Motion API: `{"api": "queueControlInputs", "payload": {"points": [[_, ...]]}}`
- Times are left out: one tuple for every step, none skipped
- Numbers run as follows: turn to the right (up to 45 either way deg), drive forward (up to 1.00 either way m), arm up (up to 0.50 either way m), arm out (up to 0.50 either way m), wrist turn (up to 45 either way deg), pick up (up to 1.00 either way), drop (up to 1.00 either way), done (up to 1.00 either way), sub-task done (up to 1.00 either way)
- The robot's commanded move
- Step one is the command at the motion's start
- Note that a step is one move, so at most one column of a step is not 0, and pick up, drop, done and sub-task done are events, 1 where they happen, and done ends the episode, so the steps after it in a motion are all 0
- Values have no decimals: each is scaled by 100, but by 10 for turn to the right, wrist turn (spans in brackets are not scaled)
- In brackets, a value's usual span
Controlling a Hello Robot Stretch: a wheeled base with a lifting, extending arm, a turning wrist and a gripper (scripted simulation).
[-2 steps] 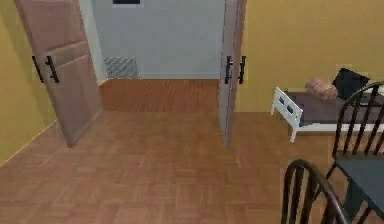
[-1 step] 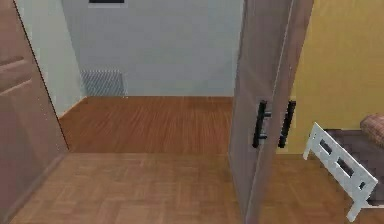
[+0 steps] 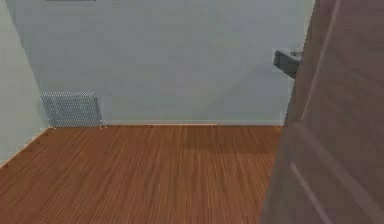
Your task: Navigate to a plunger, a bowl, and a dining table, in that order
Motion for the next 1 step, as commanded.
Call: {"api": "queueControlInputs", "payload": {"points": [[0, 90, 0, 0, 0, 0, 0, 0, 0]]}}
